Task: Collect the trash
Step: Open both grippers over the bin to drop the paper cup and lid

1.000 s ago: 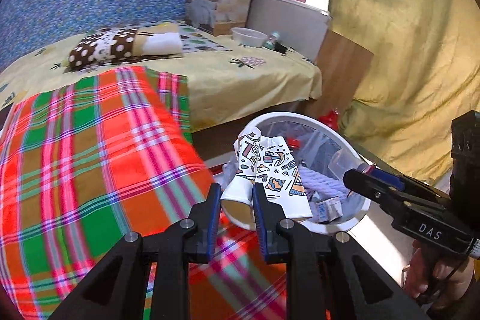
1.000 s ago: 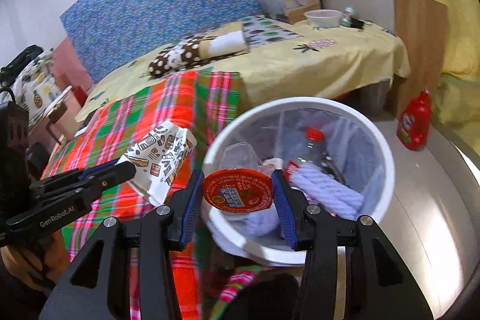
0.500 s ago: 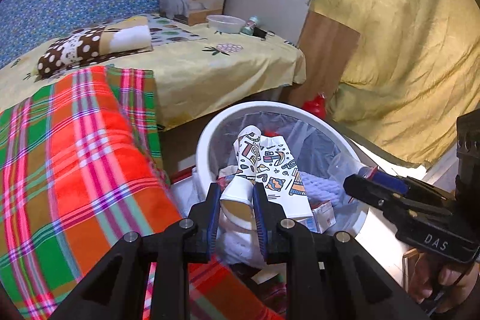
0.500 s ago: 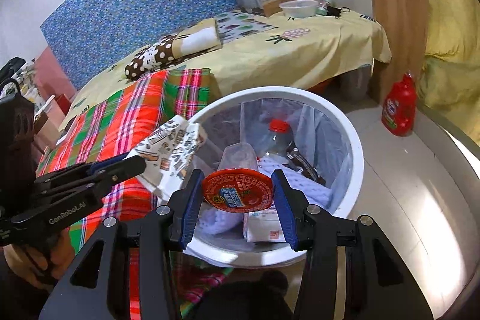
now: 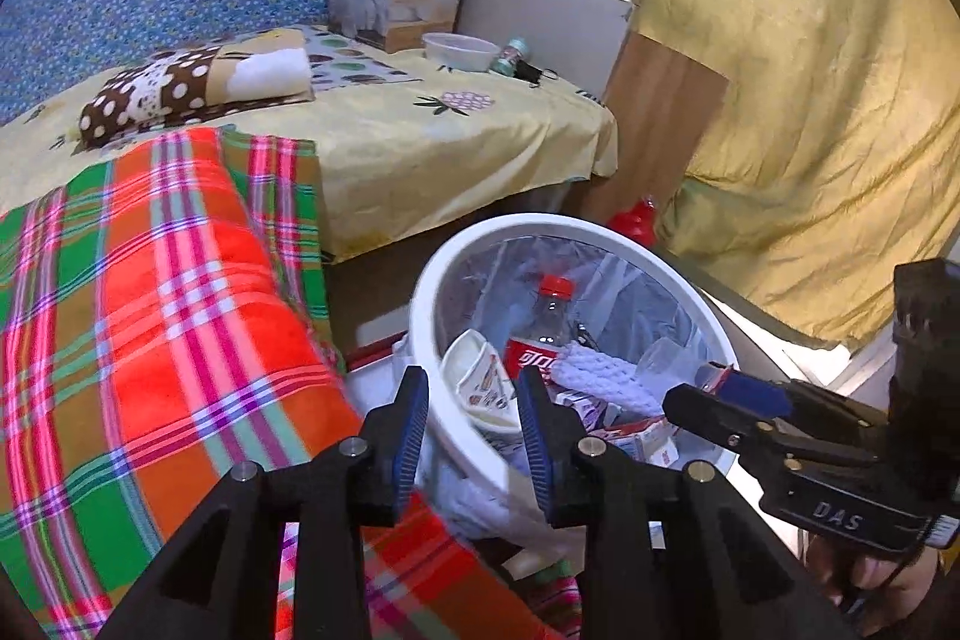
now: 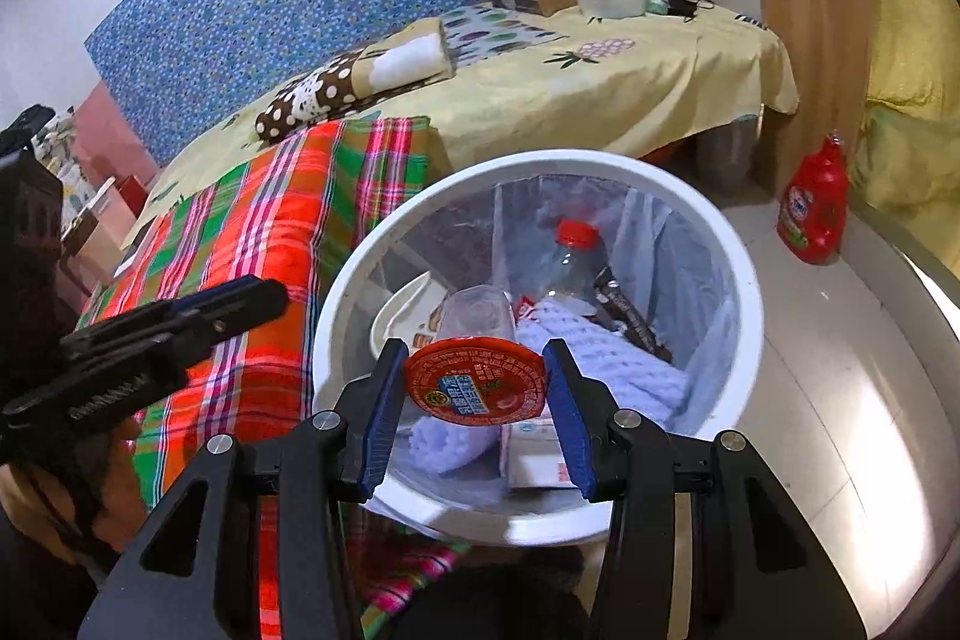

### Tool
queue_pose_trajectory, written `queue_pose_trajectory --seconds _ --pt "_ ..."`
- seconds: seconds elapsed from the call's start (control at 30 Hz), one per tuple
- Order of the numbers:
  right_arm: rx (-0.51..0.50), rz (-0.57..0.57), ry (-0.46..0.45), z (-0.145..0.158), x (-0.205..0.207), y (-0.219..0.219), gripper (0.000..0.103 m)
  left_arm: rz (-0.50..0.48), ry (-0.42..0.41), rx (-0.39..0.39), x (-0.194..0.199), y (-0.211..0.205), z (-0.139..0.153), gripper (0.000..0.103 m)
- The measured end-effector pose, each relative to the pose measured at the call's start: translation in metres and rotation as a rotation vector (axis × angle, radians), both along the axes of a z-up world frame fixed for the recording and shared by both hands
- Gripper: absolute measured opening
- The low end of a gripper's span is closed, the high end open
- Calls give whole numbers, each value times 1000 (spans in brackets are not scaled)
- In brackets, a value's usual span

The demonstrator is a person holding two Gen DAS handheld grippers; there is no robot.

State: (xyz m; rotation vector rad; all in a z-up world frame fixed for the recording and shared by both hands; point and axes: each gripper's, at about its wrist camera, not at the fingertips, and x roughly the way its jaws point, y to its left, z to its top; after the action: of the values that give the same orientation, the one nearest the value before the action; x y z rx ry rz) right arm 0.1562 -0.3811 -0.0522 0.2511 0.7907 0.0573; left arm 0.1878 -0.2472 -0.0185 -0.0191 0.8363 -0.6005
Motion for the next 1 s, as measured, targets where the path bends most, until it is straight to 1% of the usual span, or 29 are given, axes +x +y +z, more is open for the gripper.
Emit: queue_pose_trajectory --seconds 0.23,0.3,0.37,0.5,0.8,1.0 --pt "-31 28 17 -2 7 9 50 25 11 -11 -2 18 1 31" --pt "-36 34 11 -1 6 10 51 28 9 -13 -5 20 1 31" --pt "-39 34 5 1 4 11 54 30 9 -20 -8 23 1 31" --pt "-42 27 4 5 1 12 54 31 5 -29 -15 29 4 31" --pt "-63 52 -35 22 -14 33 54 45 -18 -45 -37 46 16 31" --pt "-77 53 -64 31 -26 46 54 72 -44 -42 -56 58 24 31"
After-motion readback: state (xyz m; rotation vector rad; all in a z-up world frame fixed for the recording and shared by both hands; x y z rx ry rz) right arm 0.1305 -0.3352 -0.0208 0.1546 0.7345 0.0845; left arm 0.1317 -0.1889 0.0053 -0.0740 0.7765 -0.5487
